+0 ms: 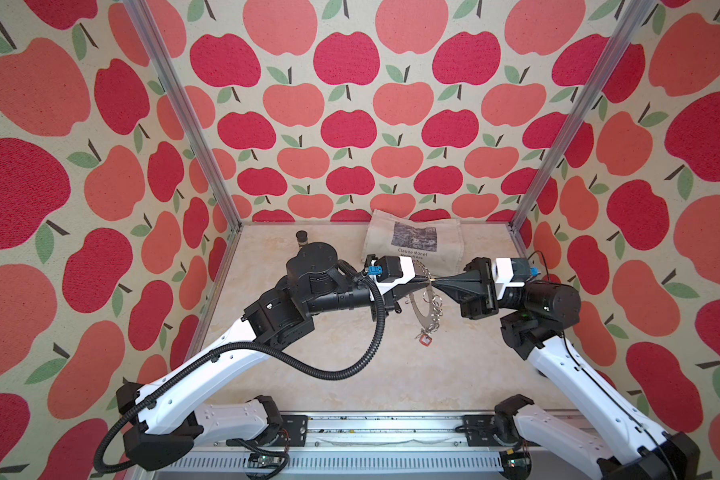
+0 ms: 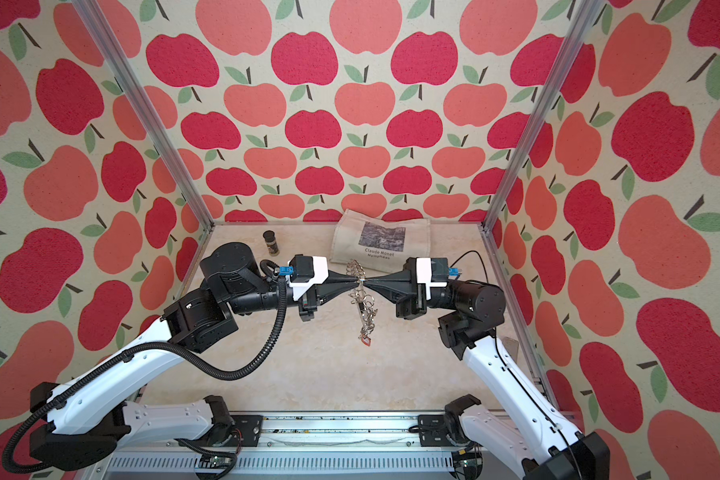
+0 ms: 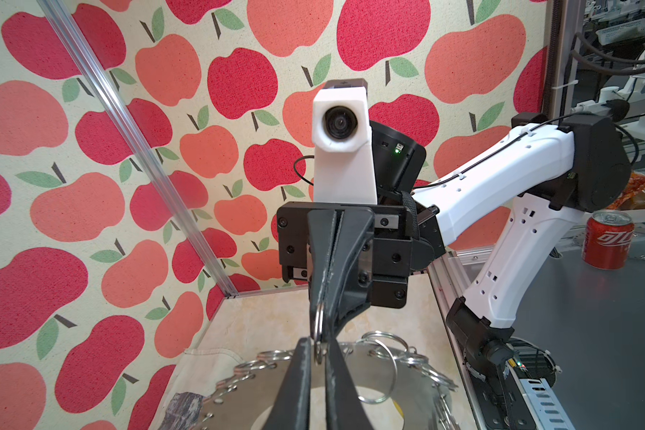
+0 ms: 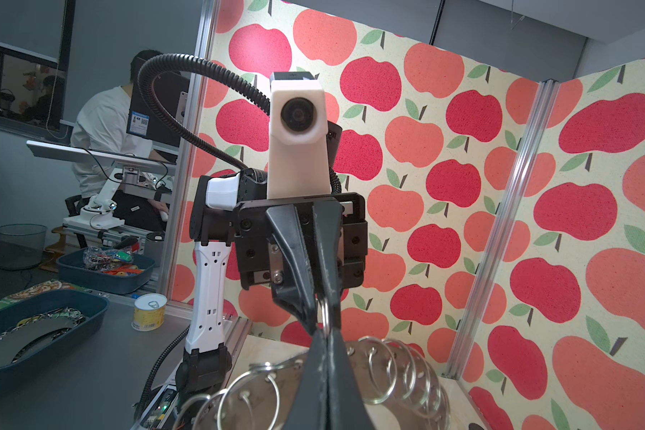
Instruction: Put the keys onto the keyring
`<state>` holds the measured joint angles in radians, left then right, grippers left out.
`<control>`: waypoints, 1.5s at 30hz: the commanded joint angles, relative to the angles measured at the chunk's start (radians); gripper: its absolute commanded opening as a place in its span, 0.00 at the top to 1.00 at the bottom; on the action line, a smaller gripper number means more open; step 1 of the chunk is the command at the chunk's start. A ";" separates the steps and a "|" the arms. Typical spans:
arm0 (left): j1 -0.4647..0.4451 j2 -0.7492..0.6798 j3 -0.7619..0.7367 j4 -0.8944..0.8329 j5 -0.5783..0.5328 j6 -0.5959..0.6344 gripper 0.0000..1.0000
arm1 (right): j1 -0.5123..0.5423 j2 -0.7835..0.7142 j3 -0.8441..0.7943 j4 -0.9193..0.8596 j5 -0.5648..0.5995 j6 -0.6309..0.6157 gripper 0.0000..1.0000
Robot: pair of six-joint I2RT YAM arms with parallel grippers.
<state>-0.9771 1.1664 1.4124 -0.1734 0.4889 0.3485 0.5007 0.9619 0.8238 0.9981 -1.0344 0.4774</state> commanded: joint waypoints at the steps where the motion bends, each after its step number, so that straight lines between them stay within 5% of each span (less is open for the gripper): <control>1: 0.005 0.017 0.000 0.022 0.034 -0.009 0.90 | -0.005 -0.006 0.000 0.058 0.010 0.030 1.00; 6: 0.005 0.027 0.006 0.013 0.038 0.003 1.00 | -0.004 -0.002 0.000 0.060 0.005 0.040 1.00; 12: 0.005 0.036 0.041 -0.051 0.011 0.058 1.00 | -0.004 -0.020 -0.002 -0.053 -0.011 -0.009 0.96; 15: -0.017 0.046 0.092 -0.168 -0.043 0.145 1.00 | -0.007 -0.103 0.021 -0.396 0.007 -0.255 0.68; 19: -0.067 0.067 0.164 -0.324 -0.150 0.275 1.00 | 0.002 -0.199 0.103 -0.867 0.075 -0.599 0.62; 30: -0.120 0.105 0.258 -0.449 -0.255 0.382 1.00 | 0.024 -0.218 0.185 -1.146 0.125 -0.802 0.65; 45: -0.138 0.109 0.277 -0.455 -0.261 0.391 1.00 | 0.086 -0.194 0.175 -1.124 0.178 -0.809 0.80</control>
<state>-1.1072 1.2778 1.6505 -0.6479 0.2321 0.7258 0.5766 0.7624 0.9825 -0.1108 -0.8749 -0.3183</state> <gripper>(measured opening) 0.048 0.208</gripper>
